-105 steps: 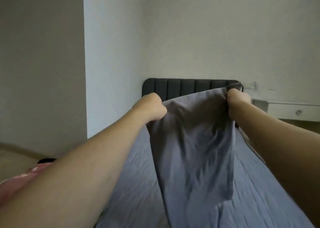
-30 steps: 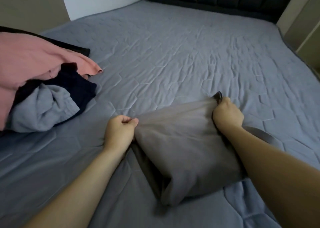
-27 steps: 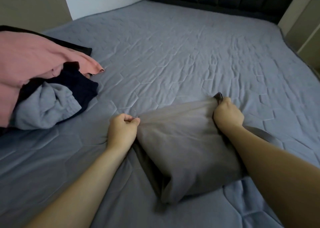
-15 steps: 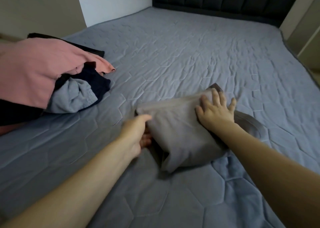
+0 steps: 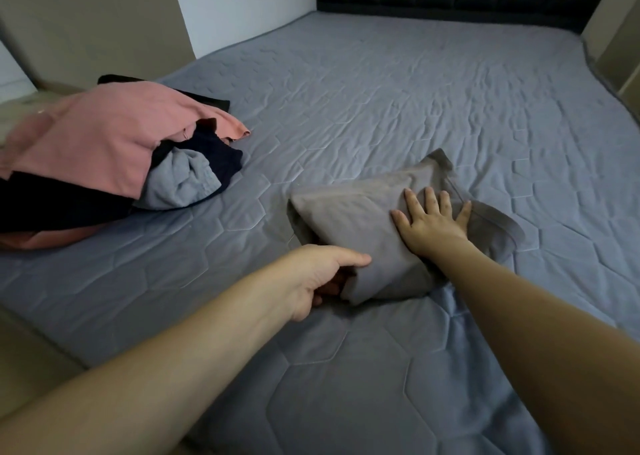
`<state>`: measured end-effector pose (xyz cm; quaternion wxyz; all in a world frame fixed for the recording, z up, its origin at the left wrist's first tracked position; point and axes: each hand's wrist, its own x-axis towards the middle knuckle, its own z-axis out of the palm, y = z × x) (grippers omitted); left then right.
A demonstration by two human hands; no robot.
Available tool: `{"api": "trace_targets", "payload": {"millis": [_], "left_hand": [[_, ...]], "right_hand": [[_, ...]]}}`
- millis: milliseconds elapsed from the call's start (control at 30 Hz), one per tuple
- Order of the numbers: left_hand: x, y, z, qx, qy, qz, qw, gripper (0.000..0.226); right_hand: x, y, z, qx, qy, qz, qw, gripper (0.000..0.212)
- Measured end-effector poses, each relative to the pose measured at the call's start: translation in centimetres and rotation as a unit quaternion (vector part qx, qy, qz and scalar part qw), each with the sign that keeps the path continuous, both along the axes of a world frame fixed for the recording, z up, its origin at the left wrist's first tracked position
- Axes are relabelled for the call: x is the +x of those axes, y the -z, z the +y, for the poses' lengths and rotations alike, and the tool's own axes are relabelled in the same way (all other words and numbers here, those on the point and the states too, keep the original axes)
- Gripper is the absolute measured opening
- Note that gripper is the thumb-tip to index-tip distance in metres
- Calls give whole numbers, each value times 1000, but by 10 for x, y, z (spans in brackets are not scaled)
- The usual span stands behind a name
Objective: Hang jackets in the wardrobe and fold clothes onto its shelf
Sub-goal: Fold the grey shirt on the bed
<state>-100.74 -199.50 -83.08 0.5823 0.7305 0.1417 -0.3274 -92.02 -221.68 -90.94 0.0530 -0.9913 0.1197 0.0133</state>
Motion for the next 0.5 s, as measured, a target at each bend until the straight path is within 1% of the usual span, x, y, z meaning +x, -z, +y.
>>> {"api": "trace_targets", "payload": {"millis": [67, 133, 200, 267, 400, 500], "left_hand": [[-1, 2, -5, -37, -30, -3, 999, 26], [0, 4, -8, -63, -42, 6, 997, 27], [1, 7, -7, -71, -42, 10, 997, 18], [0, 11, -1, -49, -21, 10, 999, 4], [-4, 19, 13, -13, 70, 52, 996, 21], [-4, 21, 18, 56, 157, 24, 986, 40]], "right_hand": [[0, 1, 0, -2, 1, -7, 1000, 71], [-2, 2, 0, -4, 1, -13, 1000, 71], [-3, 2, 0, -1, 2, -16, 1000, 70], [-4, 1, 0, 3, 4, -16, 1000, 70], [-7, 2, 2, -6, 3, -19, 1000, 68], [-7, 3, 2, -12, 2, -23, 1000, 68]]}}
